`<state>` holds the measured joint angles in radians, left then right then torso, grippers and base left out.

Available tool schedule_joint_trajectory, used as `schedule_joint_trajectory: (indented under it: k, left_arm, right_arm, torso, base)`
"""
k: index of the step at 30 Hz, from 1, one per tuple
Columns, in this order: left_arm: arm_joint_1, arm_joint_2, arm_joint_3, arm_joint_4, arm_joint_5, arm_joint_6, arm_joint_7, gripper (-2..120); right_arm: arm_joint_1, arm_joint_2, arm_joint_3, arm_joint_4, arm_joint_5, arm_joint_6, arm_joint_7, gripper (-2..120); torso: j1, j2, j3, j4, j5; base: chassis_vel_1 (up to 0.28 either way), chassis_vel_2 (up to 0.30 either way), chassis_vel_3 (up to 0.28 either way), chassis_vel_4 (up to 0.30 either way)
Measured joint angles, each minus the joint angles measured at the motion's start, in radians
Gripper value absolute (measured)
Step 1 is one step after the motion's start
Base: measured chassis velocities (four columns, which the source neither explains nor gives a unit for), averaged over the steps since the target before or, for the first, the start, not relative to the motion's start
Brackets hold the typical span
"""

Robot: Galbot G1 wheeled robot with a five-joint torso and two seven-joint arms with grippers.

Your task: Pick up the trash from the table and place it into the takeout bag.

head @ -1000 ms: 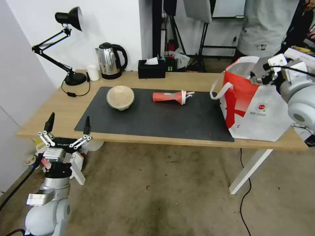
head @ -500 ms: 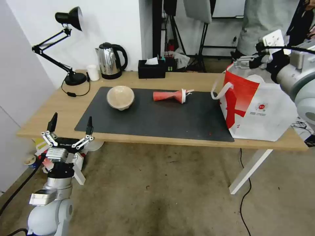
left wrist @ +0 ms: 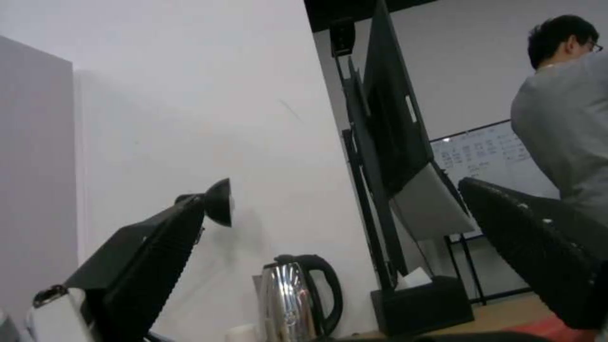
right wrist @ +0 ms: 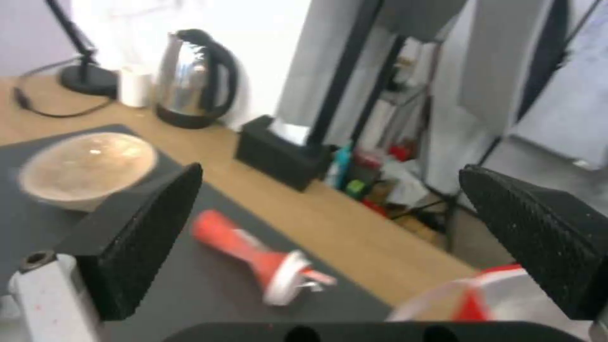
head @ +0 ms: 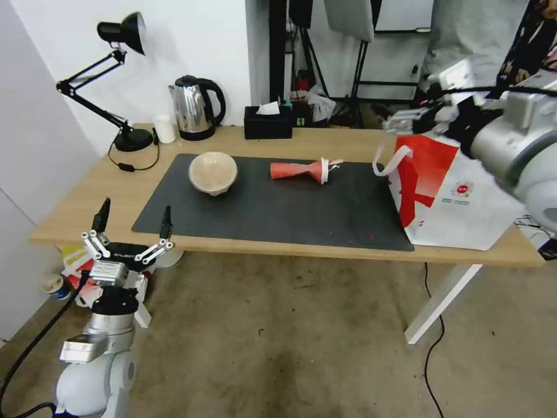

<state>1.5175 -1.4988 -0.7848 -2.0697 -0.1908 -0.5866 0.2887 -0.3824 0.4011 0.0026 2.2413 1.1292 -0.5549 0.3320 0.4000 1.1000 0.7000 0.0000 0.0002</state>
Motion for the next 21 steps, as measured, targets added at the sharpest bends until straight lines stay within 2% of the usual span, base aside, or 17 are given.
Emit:
schedule_joint_trajectory:
  k: [1,3,5,7,11,15,21]
  left_arm:
    - [-0.002,-0.004,0.002,0.000,0.002,0.000,0.000,100]
    - [-0.003,-0.006,0.003,0.000,0.003,0.001,0.000,100]
    - [-0.008,-0.013,0.007,0.000,0.006,0.002,0.000,100]
    - [-0.009,-0.015,0.008,0.001,0.006,0.002,0.000,100]
    - [-0.014,-0.025,0.010,0.012,0.005,0.002,-0.001,100]
    - [-0.023,-0.033,0.010,0.022,0.002,0.002,-0.006,100]
    - [-0.031,-0.036,0.009,0.028,0.000,0.003,-0.007,100]
  right_arm:
    - [-0.011,0.041,-0.011,0.001,-0.004,-0.003,0.010,100]
    - [-0.016,0.055,-0.014,0.001,-0.005,-0.004,0.014,100]
    - [-0.044,0.123,-0.035,0.002,-0.035,-0.007,0.023,100]
    - [-0.054,0.139,-0.040,0.003,-0.045,-0.007,0.024,100]
    - [-0.122,0.224,-0.045,0.000,-0.111,0.011,0.053,100]
    - [-0.213,0.277,-0.032,0.000,-0.201,0.080,0.087,100]
    - [-0.325,0.323,-0.002,0.009,-0.284,0.127,0.097,100]
  torso:
    - [0.000,0.000,0.000,0.0000,-0.0003]
    - [0.000,0.000,0.000,0.0002,-0.0002]
    - [0.000,0.000,0.000,0.0003,-0.0003]
    - [0.000,0.000,0.000,0.0001,-0.0004]
    - [0.000,0.000,0.000,0.0002,-0.0003]
    - [0.000,0.000,0.000,0.0001,-0.0002]
    - [0.000,0.000,0.000,-0.0001,-0.0002]
  base:
    - [0.000,0.000,0.000,0.000]
    - [0.000,0.000,0.000,0.000]
    - [0.000,0.000,0.000,0.000]
    - [0.000,0.000,0.000,0.000]
    - [0.000,0.000,0.000,0.000]
    - [0.000,0.000,0.000,0.000]
    - [0.000,0.000,0.000,0.000]
